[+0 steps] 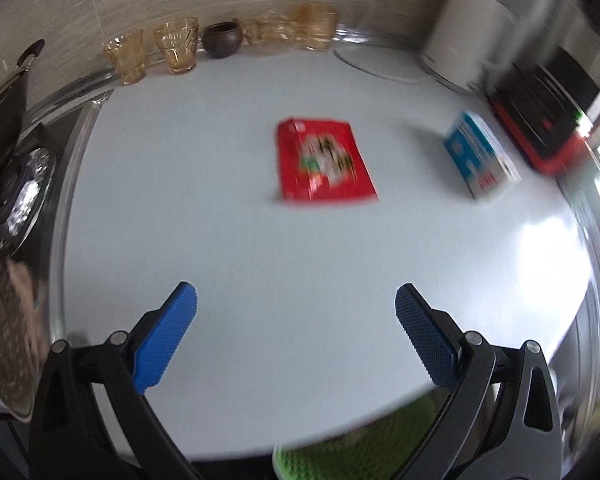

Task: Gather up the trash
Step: 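Move both tools to the counter toward the red snack bag and milk carton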

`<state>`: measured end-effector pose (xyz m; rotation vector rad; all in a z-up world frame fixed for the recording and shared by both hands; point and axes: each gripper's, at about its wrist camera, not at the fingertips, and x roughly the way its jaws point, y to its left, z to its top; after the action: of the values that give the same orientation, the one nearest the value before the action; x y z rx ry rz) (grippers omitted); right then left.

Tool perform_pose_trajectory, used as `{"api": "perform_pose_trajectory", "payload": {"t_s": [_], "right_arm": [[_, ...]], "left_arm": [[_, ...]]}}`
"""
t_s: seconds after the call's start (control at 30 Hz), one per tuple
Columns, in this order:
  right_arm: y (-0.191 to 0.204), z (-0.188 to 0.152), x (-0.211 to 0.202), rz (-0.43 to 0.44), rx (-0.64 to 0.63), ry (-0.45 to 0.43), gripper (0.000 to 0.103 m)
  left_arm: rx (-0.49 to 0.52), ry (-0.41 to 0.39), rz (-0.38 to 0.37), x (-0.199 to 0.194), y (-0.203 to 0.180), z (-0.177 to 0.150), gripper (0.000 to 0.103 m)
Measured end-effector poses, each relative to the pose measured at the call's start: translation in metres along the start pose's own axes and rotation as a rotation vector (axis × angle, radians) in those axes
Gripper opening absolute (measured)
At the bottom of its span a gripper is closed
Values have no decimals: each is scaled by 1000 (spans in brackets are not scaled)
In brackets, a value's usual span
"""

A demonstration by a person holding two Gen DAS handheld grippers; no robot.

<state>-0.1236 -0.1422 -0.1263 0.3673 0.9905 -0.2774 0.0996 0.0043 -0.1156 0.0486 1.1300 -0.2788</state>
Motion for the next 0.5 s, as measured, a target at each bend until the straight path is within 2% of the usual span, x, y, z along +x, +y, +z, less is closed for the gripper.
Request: {"api": "perform_pose_trajectory", "payload": {"t_s": [0.2,0.37,0.5], "right_arm": [[10,45,16,-60,45,-31,97],[15,80,32,-119,71,-45,97],[19,105,44,-149,95,-50,97]], "left_arm": [[-77,55,-1,64,-5,64,95],[-100,48,48,101,-5,94,95],[-102,95,81,130,-5,109,95]]}}
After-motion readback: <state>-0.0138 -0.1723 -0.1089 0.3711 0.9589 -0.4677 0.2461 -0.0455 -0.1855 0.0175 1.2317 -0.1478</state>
